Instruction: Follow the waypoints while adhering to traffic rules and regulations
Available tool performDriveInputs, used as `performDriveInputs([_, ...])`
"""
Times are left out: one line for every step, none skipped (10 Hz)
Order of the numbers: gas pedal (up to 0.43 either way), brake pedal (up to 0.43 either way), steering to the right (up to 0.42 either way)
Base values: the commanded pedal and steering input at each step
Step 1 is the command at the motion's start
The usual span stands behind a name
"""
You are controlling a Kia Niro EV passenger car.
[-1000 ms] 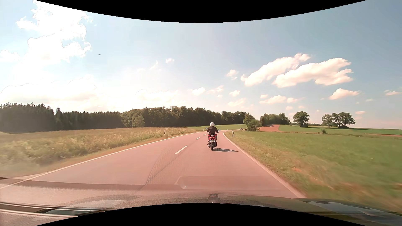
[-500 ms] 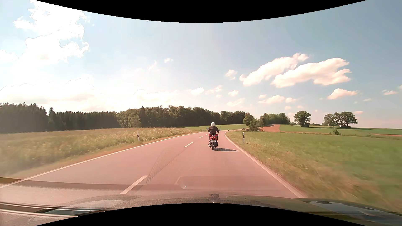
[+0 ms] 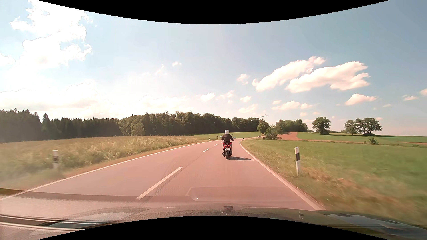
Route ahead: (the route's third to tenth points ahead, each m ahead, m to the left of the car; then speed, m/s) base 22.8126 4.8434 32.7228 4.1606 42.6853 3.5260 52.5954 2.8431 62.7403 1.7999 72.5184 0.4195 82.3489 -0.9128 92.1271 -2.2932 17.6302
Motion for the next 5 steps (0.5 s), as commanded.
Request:
performDriveInputs([0.220, 0.006, 0.007])
performDriveInputs([0.220, 0.006, 0.007])
performDriveInputs([0.220, 0.006, 0.008])
performDriveInputs([0.228, 0.006, 0.008])
performDriveInputs([0.228, 0.006, 0.009])
